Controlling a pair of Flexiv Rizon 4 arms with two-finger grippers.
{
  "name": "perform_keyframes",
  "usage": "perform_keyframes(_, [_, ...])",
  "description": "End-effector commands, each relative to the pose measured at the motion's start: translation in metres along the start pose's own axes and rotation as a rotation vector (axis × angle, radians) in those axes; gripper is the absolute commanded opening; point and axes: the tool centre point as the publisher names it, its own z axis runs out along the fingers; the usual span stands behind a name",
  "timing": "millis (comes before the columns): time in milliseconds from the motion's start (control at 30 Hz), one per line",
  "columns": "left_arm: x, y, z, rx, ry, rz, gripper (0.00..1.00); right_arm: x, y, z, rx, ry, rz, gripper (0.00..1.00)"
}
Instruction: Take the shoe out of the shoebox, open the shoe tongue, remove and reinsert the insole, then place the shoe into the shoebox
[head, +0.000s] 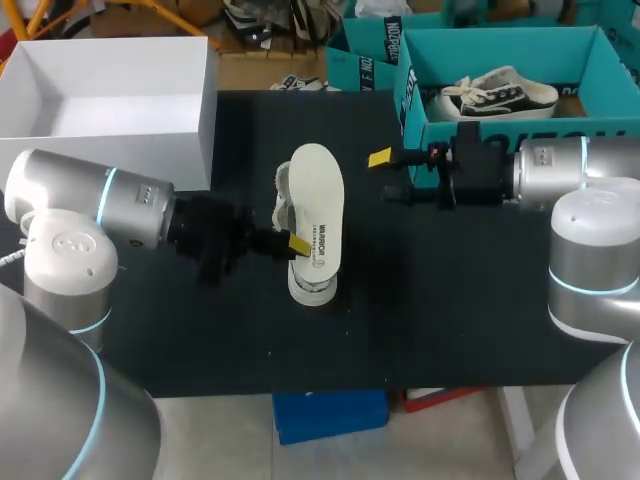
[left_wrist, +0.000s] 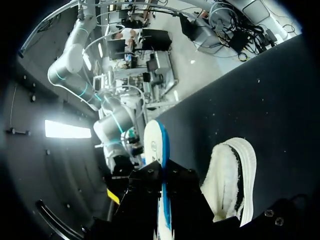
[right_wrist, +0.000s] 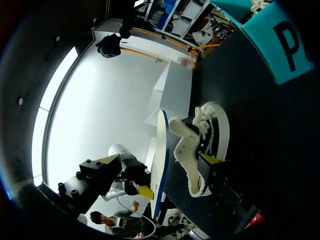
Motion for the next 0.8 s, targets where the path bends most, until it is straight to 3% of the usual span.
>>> perform_keyframes(33, [-0.0024,0.0038,0.0034,-0.015,-0.002,0.002,0.00,-0.0007,-0.0005,0.0019,-0.004,0.000,0.000,1.00])
perform_keyframes(800, [-0.0047,0.0042,0.0027,-0.022,-0.011,0.004,0.00,-0.0007,-0.0005,0.0019,-0.004,0.000,0.000,1.00])
